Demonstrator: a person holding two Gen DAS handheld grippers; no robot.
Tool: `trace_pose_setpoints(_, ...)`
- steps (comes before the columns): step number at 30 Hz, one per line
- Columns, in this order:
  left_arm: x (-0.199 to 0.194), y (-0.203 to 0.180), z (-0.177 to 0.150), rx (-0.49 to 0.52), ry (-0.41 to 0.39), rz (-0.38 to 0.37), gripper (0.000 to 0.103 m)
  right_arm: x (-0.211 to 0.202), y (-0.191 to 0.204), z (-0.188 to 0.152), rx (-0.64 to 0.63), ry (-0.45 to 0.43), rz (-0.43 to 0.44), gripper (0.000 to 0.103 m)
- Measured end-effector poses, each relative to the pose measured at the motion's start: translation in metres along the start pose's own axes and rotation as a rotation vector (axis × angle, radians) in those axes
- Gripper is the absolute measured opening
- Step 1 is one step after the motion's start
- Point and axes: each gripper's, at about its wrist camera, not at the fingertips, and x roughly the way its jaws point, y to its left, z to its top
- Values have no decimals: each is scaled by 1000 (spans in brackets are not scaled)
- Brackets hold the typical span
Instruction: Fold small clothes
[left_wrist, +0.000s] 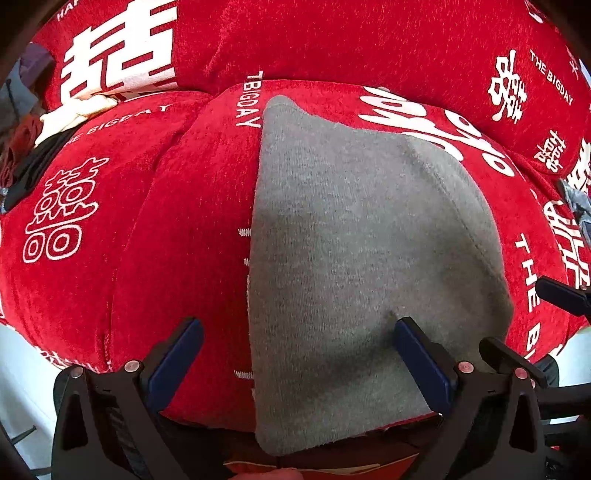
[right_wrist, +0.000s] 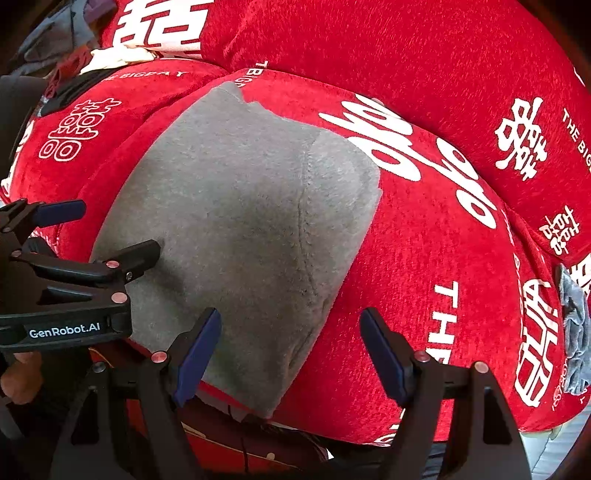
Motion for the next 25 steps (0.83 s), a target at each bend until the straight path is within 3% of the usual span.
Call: trace_pose_setpoints(25,5,17,4,-61,-5,-44,103,7,20,12,-43,36,-20,80)
